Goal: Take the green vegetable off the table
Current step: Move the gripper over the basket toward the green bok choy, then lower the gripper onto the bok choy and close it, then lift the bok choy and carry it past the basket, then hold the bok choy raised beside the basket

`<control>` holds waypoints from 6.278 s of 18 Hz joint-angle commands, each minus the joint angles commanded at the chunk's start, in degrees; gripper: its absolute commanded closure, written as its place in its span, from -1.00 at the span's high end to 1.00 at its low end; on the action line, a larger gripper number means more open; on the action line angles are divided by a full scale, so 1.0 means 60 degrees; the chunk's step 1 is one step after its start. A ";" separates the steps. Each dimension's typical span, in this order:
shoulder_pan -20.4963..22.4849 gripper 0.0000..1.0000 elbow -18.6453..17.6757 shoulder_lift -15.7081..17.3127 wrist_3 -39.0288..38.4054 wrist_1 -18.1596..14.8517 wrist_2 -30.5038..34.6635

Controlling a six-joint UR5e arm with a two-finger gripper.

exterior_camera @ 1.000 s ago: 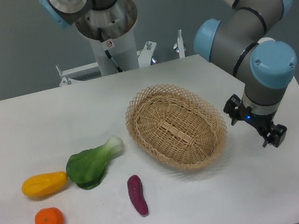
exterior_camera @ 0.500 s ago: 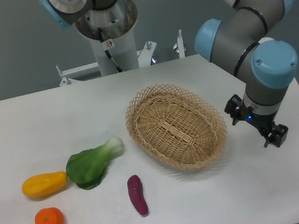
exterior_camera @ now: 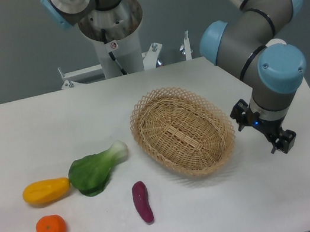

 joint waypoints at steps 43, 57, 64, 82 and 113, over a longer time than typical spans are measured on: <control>-0.4381 1.00 -0.4863 0.1626 -0.5040 0.1568 -0.0732; -0.4805 1.00 -0.4892 0.0939 -0.5507 0.2285 -0.0265; -0.4821 -0.27 -0.4849 0.0937 -0.5641 0.2227 -0.0132; -0.3504 -0.46 -0.2081 0.1260 -0.5597 0.0513 -0.0791; 0.0321 -0.41 0.0366 -0.0132 -0.1584 -0.0307 -0.0235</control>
